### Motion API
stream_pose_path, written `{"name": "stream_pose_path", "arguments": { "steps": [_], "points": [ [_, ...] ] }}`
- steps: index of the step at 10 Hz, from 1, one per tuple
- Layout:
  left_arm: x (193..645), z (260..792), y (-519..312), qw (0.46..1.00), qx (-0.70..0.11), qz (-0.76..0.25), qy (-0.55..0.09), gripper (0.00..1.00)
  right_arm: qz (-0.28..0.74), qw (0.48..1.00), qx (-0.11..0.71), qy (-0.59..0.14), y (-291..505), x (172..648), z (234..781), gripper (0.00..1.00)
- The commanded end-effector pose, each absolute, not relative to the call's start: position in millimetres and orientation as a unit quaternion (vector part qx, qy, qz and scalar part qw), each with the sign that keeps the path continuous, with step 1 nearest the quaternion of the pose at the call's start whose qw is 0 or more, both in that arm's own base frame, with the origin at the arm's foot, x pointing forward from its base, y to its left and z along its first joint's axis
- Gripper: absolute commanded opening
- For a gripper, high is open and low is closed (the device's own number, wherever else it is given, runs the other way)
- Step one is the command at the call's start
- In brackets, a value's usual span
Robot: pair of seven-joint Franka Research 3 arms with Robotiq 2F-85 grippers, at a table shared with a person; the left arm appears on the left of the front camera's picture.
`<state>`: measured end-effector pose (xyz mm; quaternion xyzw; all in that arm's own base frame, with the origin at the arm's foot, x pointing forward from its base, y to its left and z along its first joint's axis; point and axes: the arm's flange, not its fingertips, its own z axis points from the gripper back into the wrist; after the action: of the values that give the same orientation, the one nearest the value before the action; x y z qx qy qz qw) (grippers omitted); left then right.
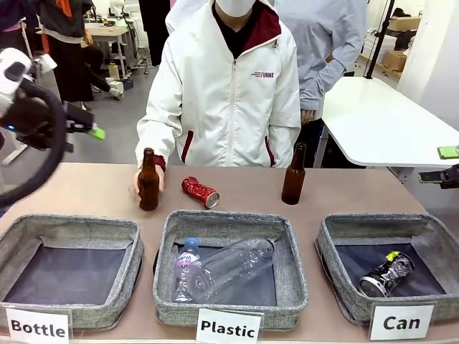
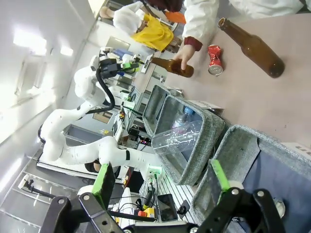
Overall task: Sort the can waste into the basket.
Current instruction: Pick up the can waste from the table and place it in the right Fabric basket.
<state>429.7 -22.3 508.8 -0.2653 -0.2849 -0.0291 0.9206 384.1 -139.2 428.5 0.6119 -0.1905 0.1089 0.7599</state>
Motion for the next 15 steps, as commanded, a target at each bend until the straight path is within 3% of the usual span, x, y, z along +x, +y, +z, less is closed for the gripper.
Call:
{"name": "stream_pose_path", "arguments": {
  "steps": [1,3,5,9,12,15],
  "points": [
    [388,544,104,0.883,-0.385,-0.032,-0.267,1.0,0.117,0.754,0.615,-0.199,-140,383,429,1.0],
    [321,517,217,0.819,-0.5,-0.016,-0.282,1.0,0.117,0.754,0.615,-0.199,-140,383,429,1.0],
    [295,480,255,0.794,-0.533,0.041,-0.288,1.0,0.117,0.754,0.615,-0.199,-140,383,429,1.0],
    [339,500,210,0.843,-0.476,0.019,-0.249,1.0,0.117,0.754,0.615,-0.199,-140,383,429,1.0],
    [400,505,122,0.908,-0.387,-0.062,-0.145,1.0,0.117,0.754,0.615,-0.199,-140,383,429,1.0],
    [384,523,161,0.889,-0.416,-0.056,-0.182,1.0,0.117,0.754,0.615,-0.199,-140,383,429,1.0]
  ]
}}
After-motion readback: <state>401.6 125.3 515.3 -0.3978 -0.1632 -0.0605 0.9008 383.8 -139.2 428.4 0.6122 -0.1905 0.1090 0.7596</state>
